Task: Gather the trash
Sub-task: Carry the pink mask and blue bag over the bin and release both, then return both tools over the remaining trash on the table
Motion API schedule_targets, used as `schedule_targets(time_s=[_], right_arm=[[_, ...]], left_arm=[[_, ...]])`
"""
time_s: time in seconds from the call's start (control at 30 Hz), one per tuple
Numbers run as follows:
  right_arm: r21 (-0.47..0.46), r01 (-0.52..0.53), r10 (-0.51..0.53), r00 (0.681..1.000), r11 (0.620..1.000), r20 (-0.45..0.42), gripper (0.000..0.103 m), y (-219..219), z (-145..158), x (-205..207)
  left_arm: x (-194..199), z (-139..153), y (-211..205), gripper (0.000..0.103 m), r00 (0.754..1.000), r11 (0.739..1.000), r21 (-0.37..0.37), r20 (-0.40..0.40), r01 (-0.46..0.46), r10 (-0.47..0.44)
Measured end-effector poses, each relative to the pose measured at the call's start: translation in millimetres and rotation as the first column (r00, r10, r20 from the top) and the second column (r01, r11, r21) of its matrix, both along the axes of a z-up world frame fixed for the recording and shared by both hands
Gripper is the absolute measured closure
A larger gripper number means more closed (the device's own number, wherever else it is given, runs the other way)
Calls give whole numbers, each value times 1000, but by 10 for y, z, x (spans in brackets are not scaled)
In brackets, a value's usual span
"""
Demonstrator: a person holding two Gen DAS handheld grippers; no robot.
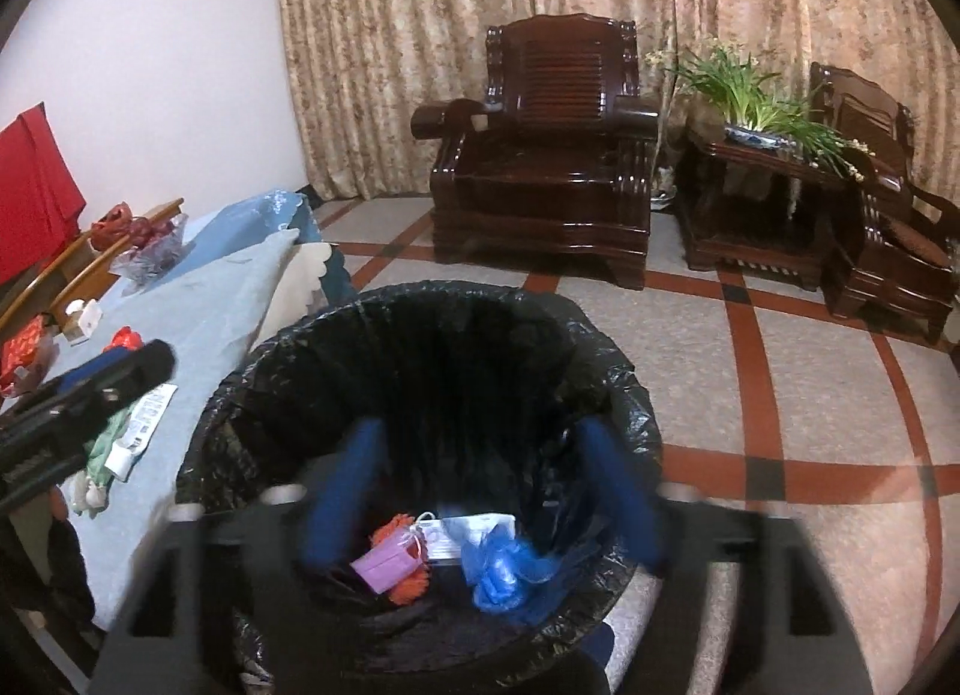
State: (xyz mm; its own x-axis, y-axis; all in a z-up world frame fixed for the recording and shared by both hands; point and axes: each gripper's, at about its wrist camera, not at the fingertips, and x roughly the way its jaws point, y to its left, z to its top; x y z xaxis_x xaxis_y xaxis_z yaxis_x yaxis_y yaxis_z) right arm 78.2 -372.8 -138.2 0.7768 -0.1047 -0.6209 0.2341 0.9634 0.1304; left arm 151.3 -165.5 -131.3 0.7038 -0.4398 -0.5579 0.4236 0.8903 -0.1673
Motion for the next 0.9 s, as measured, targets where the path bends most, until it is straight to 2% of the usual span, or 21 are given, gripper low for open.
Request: schedule_targets(time_s=[0.1,0.33,0.5,0.67,0.9], right_arm=[[12,1,-1,1000,1000,4,11,27,27,3],[32,-41,40,998,999,54,7,220,155,40],[43,-102,98,992,994,81,6,541,259,160],[70,-174,168,982,982,86,6,907,308,333],[61,-299,293,951,952,99,6,1538,336,583]], left_arm=[[16,42,106,12,1000,1000,-5,0,-21,21],[-58,191,506,11,994,995,3,46,-101,100],[-127,323,939,10,978,981,16,86,-191,189],[-201,384,1445,9,951,955,35,115,-294,289],[-286,320,2209,9,893,893,66,109,-445,437]])
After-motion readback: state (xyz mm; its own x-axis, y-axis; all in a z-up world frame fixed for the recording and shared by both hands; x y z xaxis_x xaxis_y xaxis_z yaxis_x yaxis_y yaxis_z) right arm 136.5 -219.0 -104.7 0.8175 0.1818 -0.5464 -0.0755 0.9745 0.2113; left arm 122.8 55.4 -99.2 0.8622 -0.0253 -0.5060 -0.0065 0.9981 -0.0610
